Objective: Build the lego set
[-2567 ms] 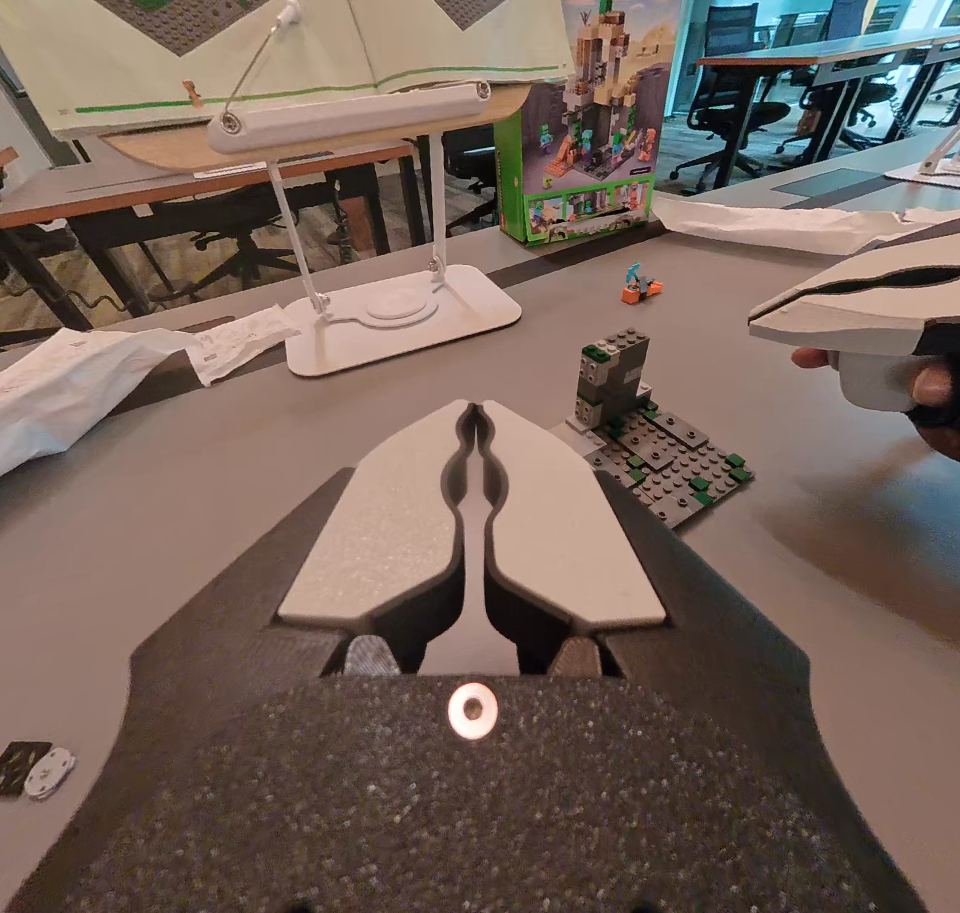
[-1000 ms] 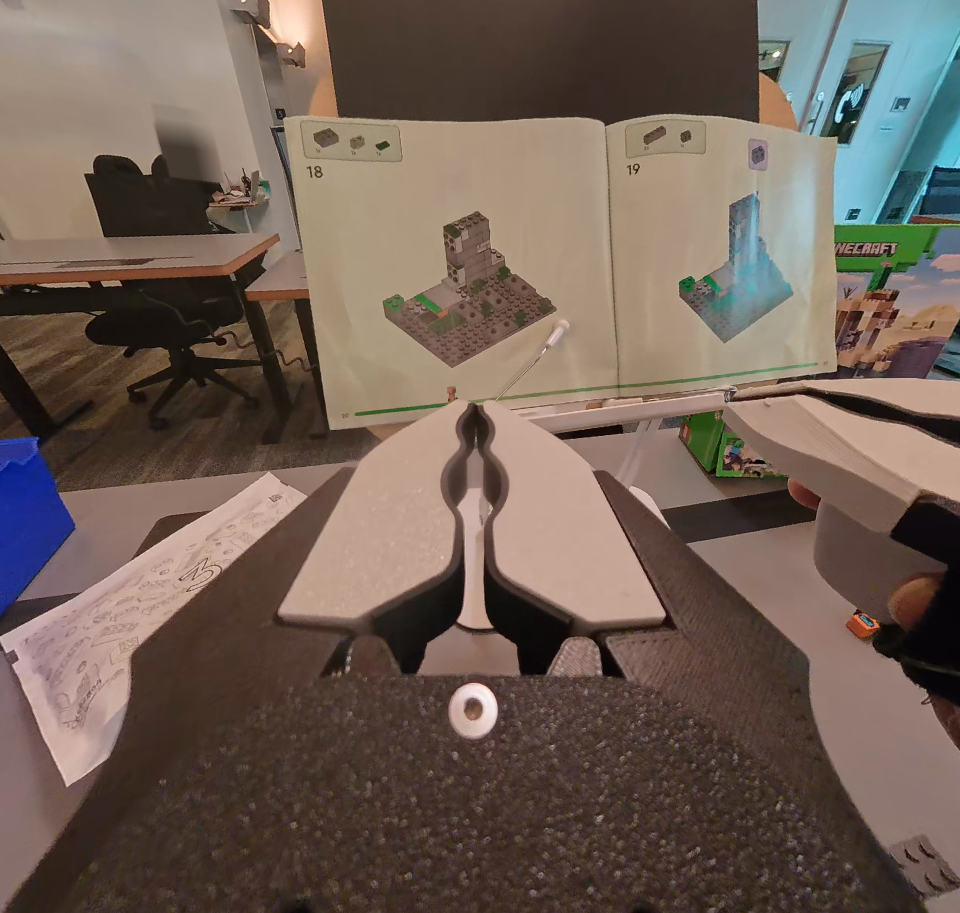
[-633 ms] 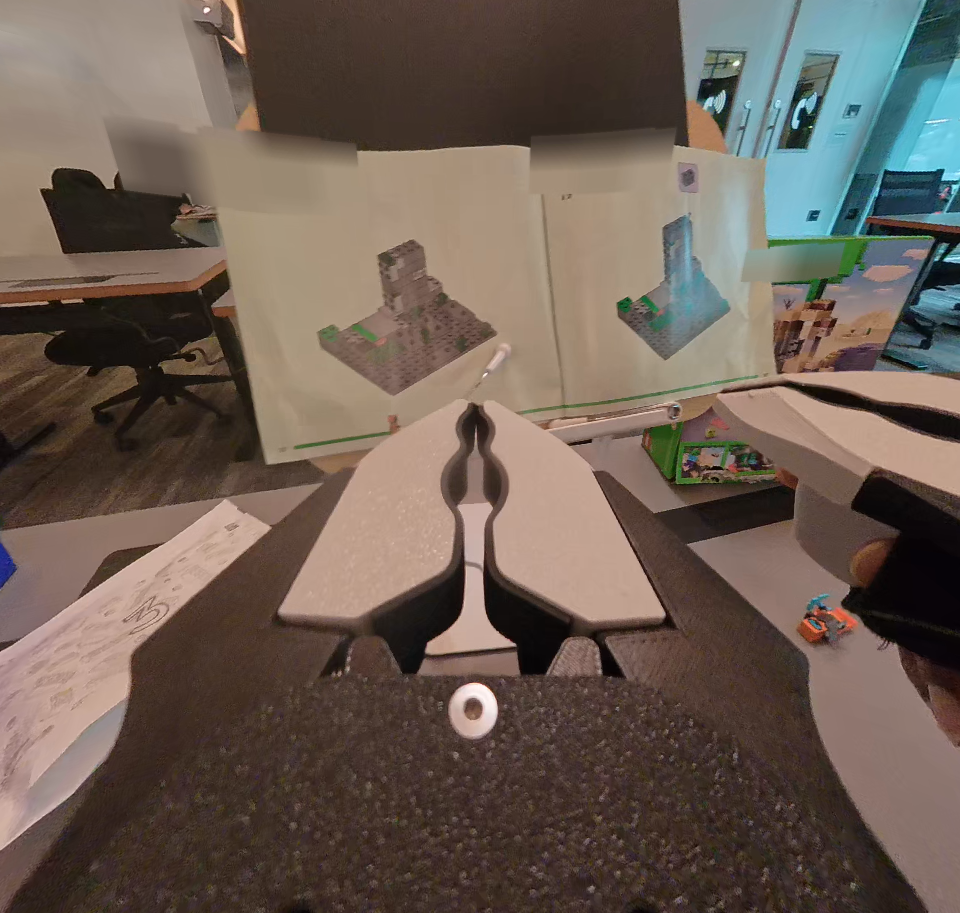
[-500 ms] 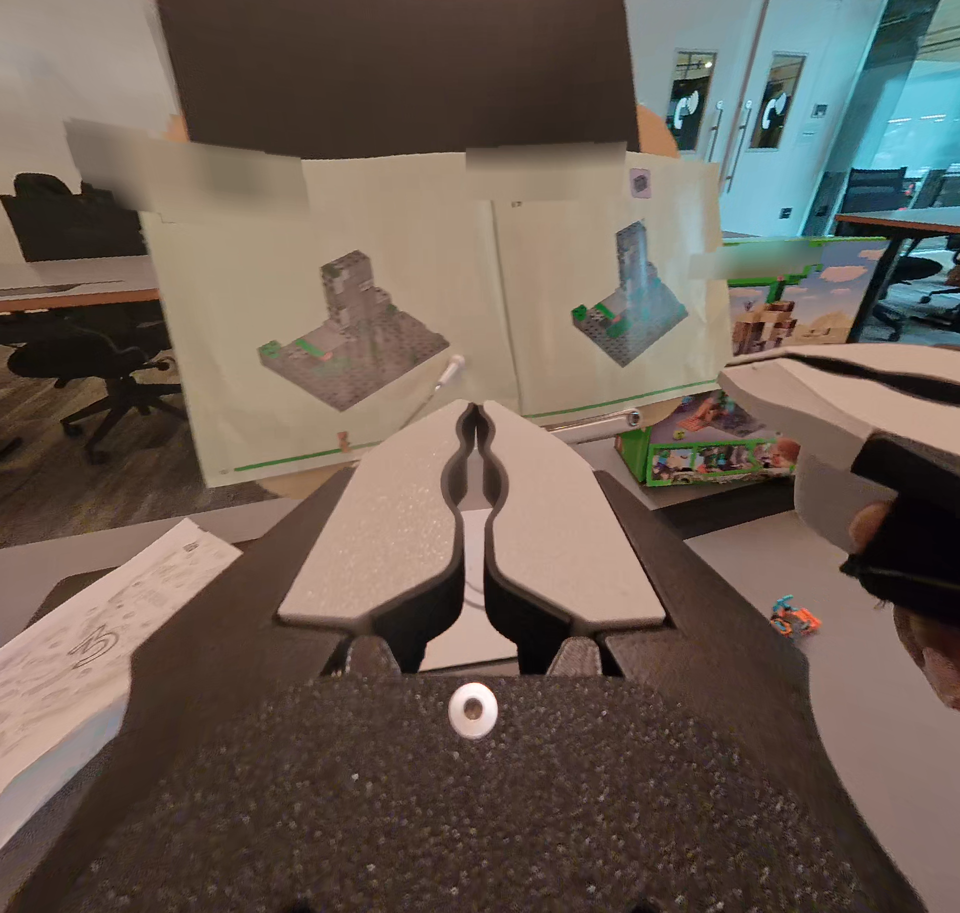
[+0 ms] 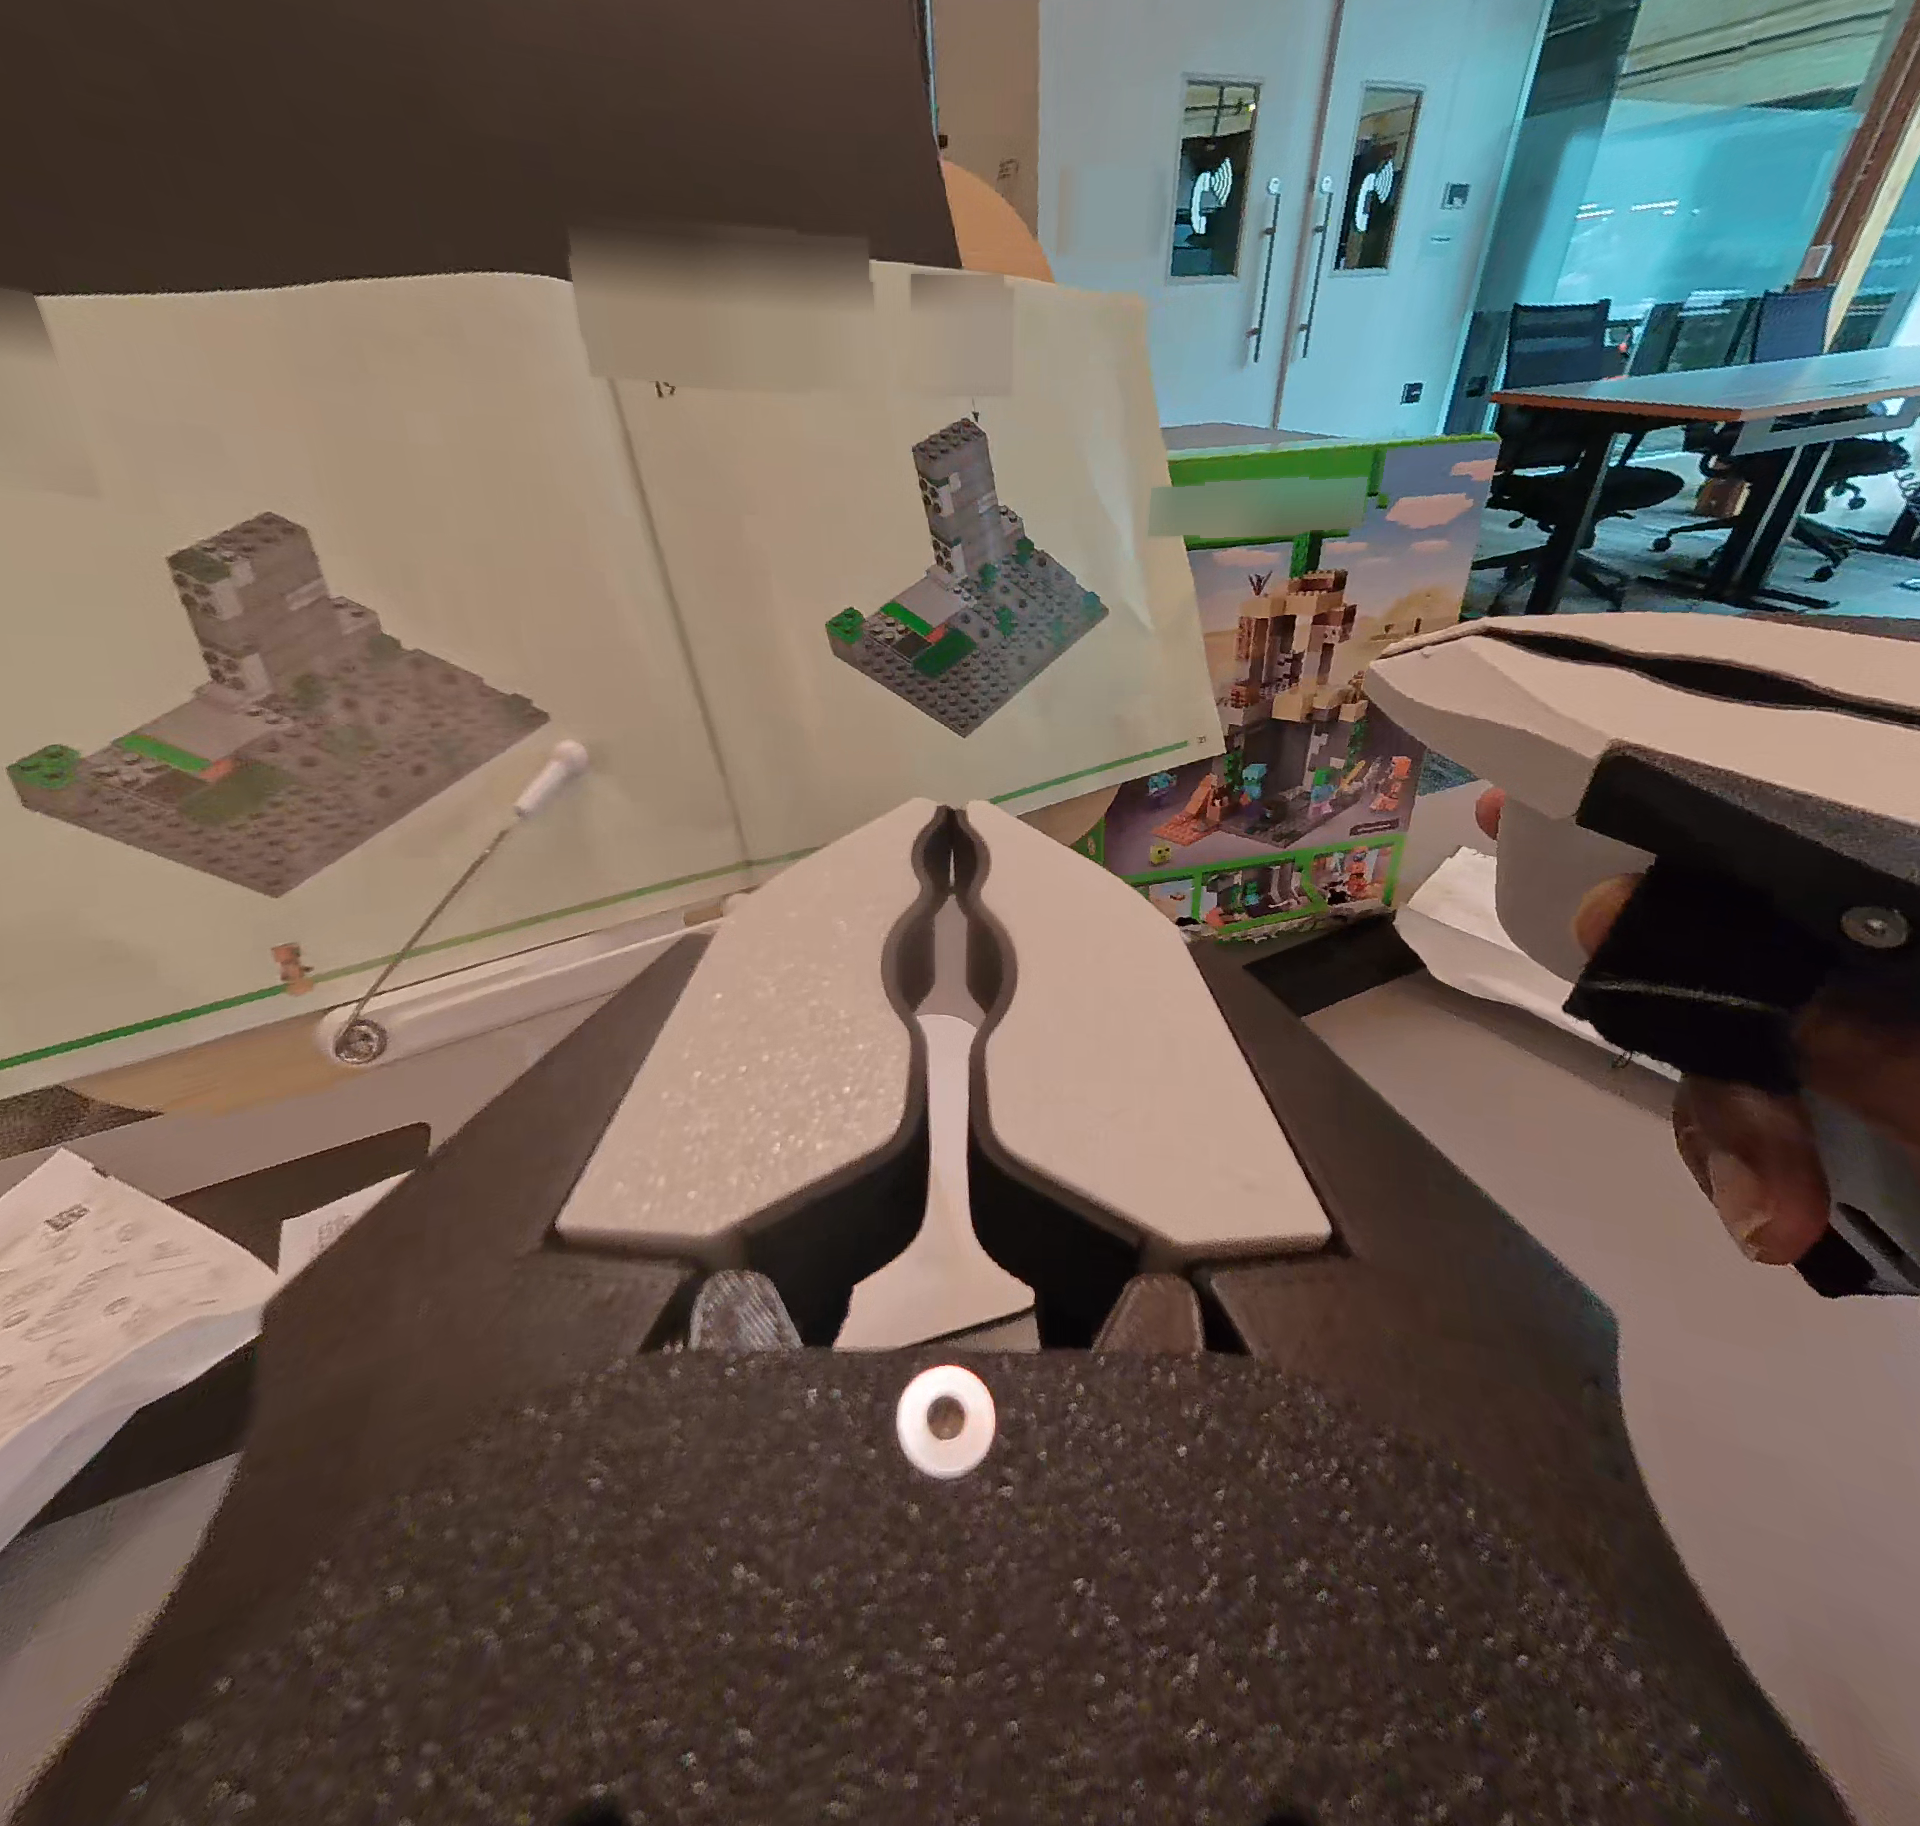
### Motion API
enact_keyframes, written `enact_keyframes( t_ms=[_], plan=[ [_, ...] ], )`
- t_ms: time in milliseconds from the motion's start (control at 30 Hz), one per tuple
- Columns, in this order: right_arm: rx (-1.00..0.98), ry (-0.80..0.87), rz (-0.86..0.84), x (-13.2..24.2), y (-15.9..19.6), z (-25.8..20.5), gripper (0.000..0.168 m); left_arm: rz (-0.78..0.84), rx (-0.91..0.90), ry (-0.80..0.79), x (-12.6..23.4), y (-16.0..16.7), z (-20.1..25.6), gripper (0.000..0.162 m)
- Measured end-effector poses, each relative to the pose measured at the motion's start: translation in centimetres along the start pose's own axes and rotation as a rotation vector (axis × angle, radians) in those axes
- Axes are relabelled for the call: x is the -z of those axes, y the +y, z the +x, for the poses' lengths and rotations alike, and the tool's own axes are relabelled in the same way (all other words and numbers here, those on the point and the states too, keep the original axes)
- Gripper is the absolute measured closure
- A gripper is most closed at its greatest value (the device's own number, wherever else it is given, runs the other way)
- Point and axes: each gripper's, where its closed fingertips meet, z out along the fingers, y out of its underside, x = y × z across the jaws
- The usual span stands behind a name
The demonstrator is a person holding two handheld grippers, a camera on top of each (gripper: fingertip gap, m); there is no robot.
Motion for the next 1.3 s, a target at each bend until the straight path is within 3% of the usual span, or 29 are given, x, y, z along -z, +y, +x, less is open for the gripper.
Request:
enact_keyframes(
  t_ms=[400, 633, 1033, 1300],
  plan=[
    [-0.002, -0.018, -0.002, 0.1, 0.3, -0.4, 0.168, -0.004, -0.011, -0.002, -0.4, -0.3, -0.2, 0.162],
    [0.097, -0.052, -0.070, 0.4, 2.3, -1.5, 0.165, 0.017, -0.059, -0.029, -1.8, -2.9, -1.5, 0.162],
    [0.070, -0.078, -0.130, 1.1, 5.5, -1.8, 0.164, 0.005, -0.124, -0.089, -8.1, -8.7, -4.7, 0.162],
    [0.057, -0.113, -0.140, 0.4, 6.1, -2.8, 0.163, -0.097, -0.142, -0.113, -12.4, -7.5, -6.5, 0.162]
  ],
)
